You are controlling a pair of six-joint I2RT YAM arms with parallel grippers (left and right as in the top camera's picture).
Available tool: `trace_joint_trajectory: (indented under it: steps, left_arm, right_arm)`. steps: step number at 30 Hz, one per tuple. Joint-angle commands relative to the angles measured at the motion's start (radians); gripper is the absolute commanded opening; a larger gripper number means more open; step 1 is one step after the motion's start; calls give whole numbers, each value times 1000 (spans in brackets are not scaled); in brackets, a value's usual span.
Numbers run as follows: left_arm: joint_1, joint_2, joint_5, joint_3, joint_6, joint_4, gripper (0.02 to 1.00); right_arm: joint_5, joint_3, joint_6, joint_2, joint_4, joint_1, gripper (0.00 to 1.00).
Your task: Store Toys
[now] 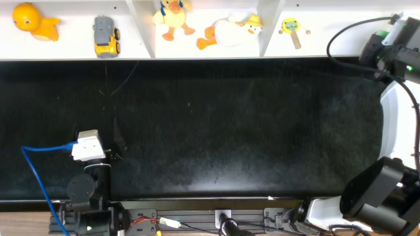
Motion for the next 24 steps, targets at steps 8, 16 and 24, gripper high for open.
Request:
trace_joint_trajectory:
  steps: [8,16,24]
  left_arm:
    - [3,-10,3,-5,16,2,998]
    - [3,-10,3,-5,16,2,998]
    - [3,-10,3,-5,16,2,996]
  right_arm:
    - [-140,20,-145,95,96,-40,49]
    - [-152,21,-26,55,13,-90,49]
    - [-369,-7,-160,3,27,-128,51]
